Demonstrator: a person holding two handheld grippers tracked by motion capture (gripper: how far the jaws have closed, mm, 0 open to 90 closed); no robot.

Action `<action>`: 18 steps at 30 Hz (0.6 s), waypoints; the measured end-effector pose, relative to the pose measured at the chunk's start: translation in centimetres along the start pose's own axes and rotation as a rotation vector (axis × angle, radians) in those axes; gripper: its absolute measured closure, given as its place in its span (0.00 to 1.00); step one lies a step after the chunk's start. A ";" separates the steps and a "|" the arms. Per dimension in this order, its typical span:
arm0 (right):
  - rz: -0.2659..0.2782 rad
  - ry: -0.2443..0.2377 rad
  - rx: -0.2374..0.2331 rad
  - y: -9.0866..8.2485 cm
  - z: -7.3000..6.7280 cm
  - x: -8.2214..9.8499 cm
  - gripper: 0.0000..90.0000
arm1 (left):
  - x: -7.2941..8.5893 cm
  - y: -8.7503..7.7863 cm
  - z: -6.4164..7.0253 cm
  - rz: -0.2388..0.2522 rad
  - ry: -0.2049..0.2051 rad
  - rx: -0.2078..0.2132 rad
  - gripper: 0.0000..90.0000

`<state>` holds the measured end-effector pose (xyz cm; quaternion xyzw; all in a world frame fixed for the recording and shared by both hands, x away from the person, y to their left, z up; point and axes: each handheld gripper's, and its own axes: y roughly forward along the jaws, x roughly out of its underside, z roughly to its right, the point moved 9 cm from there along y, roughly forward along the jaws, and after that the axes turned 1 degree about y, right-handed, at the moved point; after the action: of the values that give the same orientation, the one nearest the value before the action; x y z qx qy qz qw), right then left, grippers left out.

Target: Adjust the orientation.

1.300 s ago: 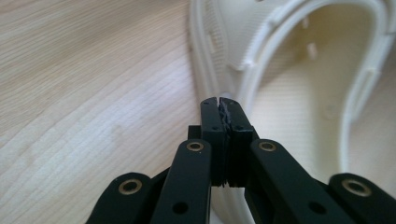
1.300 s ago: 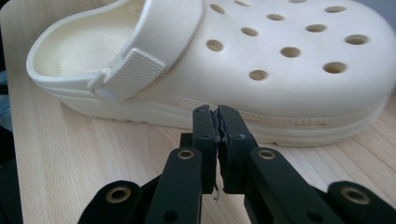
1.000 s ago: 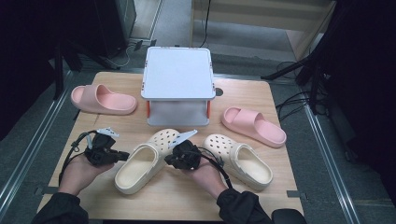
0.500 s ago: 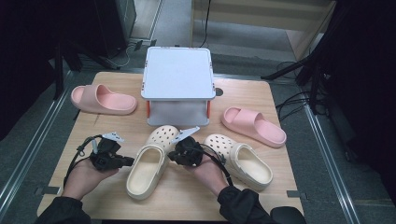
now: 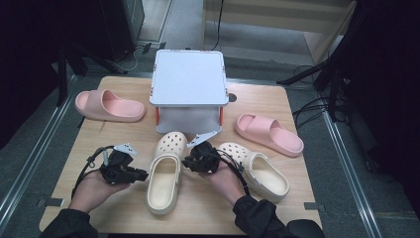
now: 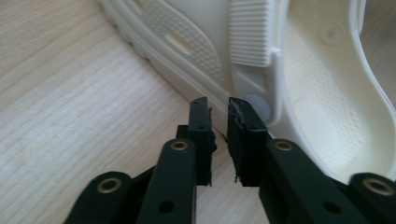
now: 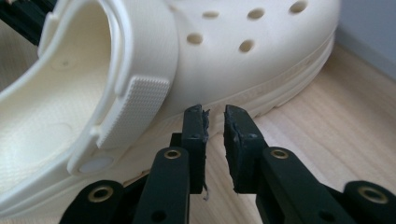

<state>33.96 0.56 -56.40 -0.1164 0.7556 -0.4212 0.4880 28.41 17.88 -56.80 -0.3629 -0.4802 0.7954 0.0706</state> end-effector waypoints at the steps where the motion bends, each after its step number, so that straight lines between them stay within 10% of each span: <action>1: 0.013 0.005 -0.004 -0.2 0.0 -0.1 0.86 | 0.0 -0.1 -0.2 0.004 -0.002 -0.001 0.85; 7: 0.047 0.003 -0.021 -2.5 0.0 -0.1 0.78 | -1.0 -0.9 -1.4 0.083 -0.020 -0.034 0.62; 18: 0.082 0.009 -0.033 -7.4 -0.3 1.6 0.69 | -1.7 -0.6 -1.4 0.060 0.018 -0.011 0.54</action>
<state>31.20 -4.77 -51.85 -0.0916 0.7688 -0.3887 0.4995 30.41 18.44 -55.83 -0.3844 -0.4728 0.7914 0.0491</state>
